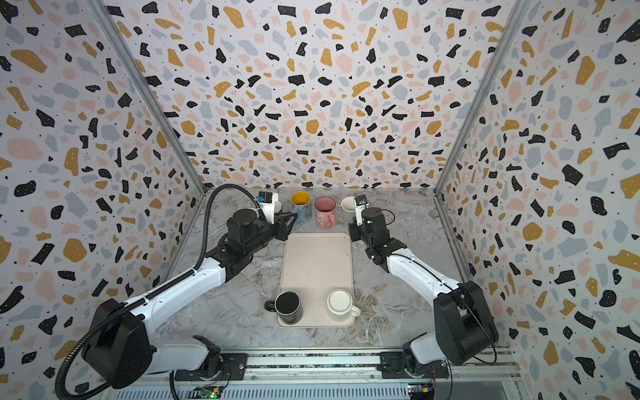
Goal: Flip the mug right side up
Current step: 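Carry the grey mug with the right gripper beside the pink mug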
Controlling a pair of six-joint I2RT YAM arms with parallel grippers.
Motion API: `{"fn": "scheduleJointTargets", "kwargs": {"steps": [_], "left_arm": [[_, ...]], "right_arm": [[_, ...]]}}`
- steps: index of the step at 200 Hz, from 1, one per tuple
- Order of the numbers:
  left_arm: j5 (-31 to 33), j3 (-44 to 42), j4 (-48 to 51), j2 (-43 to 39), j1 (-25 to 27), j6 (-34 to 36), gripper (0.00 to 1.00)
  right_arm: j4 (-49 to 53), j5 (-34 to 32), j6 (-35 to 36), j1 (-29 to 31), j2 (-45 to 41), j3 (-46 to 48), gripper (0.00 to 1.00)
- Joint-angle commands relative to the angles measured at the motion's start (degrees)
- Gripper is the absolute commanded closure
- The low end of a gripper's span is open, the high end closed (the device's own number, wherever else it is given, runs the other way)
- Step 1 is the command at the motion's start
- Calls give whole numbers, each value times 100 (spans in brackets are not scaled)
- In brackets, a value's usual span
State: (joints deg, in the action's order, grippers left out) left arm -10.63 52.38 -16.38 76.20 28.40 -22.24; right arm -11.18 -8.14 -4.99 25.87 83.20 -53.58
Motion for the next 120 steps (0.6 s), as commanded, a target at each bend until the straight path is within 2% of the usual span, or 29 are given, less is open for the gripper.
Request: {"fn": "scheduleJointTargets", "kwargs": {"steps": [1,58,120], "left_arm": [[-467,-92,-509,38,-148,-320,72],[-725,-132,-665,139,-280,-509,72],[-666,-160,-647,152,-302,-473,70]], "right_arm": [[-1017,-133,20,-81,33,5,100],[-1862,-24,35,-211,595,37,100],[-2426,52,-21,-250,1265,-31,100]]}}
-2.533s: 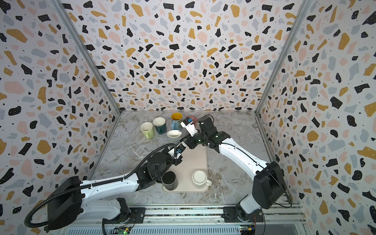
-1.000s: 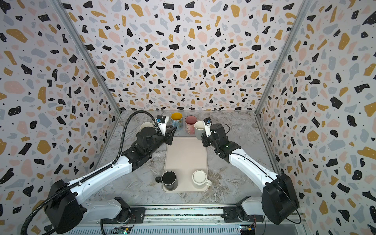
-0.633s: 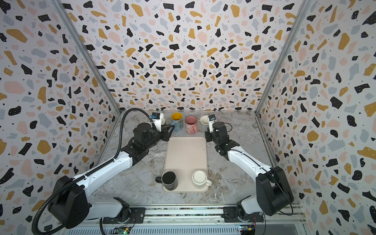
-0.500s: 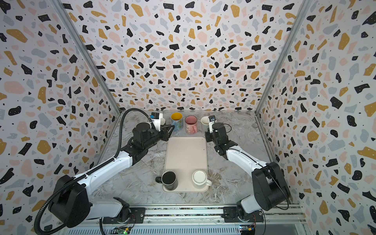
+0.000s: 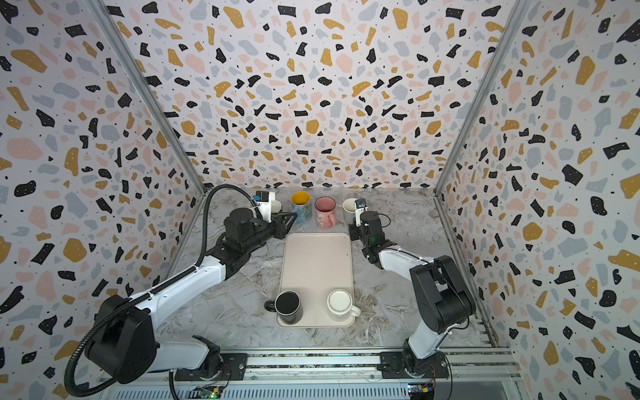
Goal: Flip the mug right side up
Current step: 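Carry the grey mug with the right gripper beside the pink mug, then lower the grey mug onto the table and open the right gripper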
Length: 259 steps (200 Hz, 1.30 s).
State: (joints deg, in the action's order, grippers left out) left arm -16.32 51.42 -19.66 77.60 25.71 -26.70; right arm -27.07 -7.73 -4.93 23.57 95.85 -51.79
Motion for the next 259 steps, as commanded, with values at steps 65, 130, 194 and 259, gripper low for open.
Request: {"fn": "scheduleJointTargets", "kwargs": {"steps": [65,130,194,259], "left_arm": [[-125,-95,-326,18,-51,2,70],[-131,-88,-328,6,-72,14,69],[-122,-97,-319,-16,-76,7,69],[-174,-80,-381,35,-82,0,69]], "right_arm": [[-1310,33,-39,-24,336,-233,100],[-1551,-15,-84,-19,634,-240,100],[-1691,-61,-68,-19,859,-288,100],[-1807,-149,-127,-11,1025,-226,100]]}}
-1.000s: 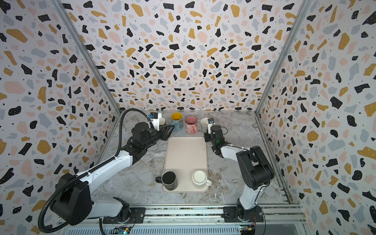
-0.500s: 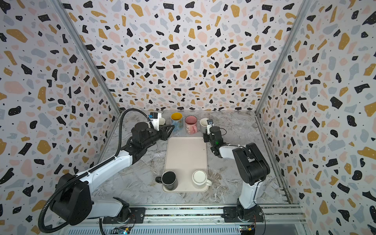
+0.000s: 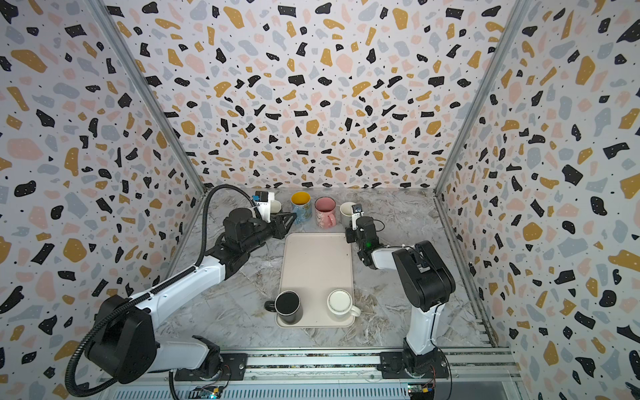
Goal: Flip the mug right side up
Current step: 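Lower the grey mug onto the table and open the right gripper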
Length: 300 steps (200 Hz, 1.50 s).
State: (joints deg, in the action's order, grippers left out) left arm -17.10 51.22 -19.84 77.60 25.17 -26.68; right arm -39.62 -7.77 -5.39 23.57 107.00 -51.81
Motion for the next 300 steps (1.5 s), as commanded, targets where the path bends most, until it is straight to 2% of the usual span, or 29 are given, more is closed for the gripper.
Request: {"fn": "scheduleJointTargets", "kwargs": {"steps": [1,122,171,238,300], "left_arm": [[-98,-60,-363,36,-29,-3,69],[-126,-16,-391,123,-37,-31,69],[-125,-36,-321,118,-34,-11,69],[-99,-38,-276,80,-37,30,69],[-118,-68,-249,-8,-38,65,69]], "right_arm": [[-554,-145,-79,-11,-91,-219,100],[-561,-243,-153,-12,31,-168,100],[-477,-348,-208,15,-21,-97,87],[-437,-400,-234,37,-93,38,76],[-359,-638,-236,120,-365,204,62]]}}
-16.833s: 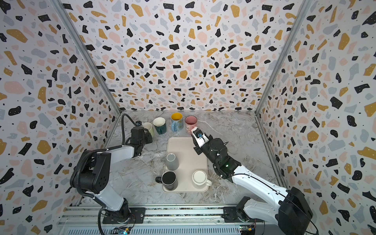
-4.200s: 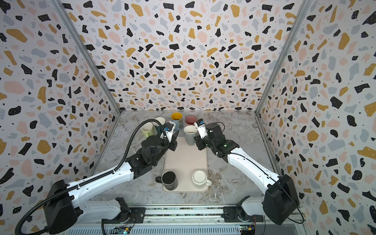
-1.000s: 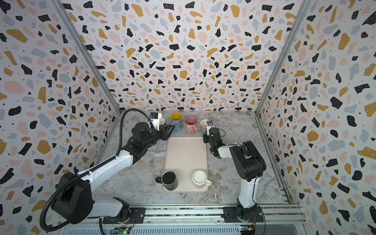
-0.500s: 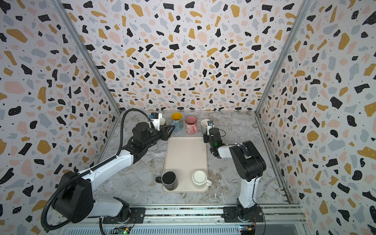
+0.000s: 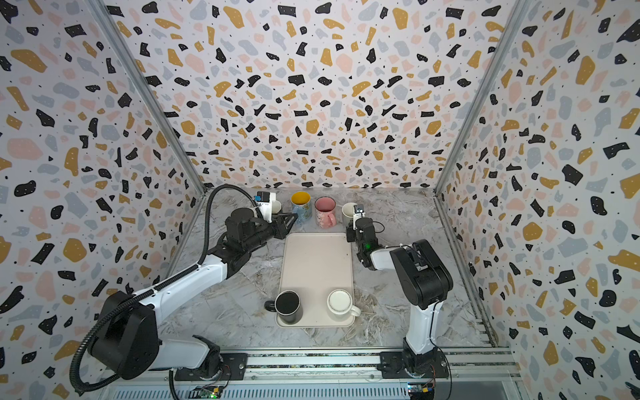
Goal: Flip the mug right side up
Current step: 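Lower the grey mug onto the table and open the right gripper, then raise the right gripper and draw it back toward the robot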
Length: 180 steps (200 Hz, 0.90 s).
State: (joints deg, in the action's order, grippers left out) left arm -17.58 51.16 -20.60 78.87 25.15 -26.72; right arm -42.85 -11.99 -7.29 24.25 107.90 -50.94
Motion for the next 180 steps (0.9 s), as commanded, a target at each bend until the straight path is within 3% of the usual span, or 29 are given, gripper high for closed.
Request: {"fn": "scheduleJointTargets", "kwargs": {"steps": [1,32,62,96,115,147,180], "left_arm": [[-70,-62,-172,-139,-36,74,69],[-76,-73,-79,-244,-36,256,69],[195,202,803,-378,-44,801,67],[713,150,872,-548,-61,850,66],[1030,182,1016,-592,-79,917,66],[1373,223,1194,-773,-87,993,65],[1481,158,1159,-1011,-90,908,65]], "right_arm": [[-33,-221,-50,57,-472,122,62],[425,-270,-227,95,-1127,264,54],[2276,-132,-949,80,-2287,75,47],[4125,956,-1737,-70,-3548,10,35],[5212,1719,-2288,-189,-3962,-107,33],[6721,2591,-3231,-303,-4417,-159,34],[7262,3611,-4235,-618,-4883,150,41]]}}
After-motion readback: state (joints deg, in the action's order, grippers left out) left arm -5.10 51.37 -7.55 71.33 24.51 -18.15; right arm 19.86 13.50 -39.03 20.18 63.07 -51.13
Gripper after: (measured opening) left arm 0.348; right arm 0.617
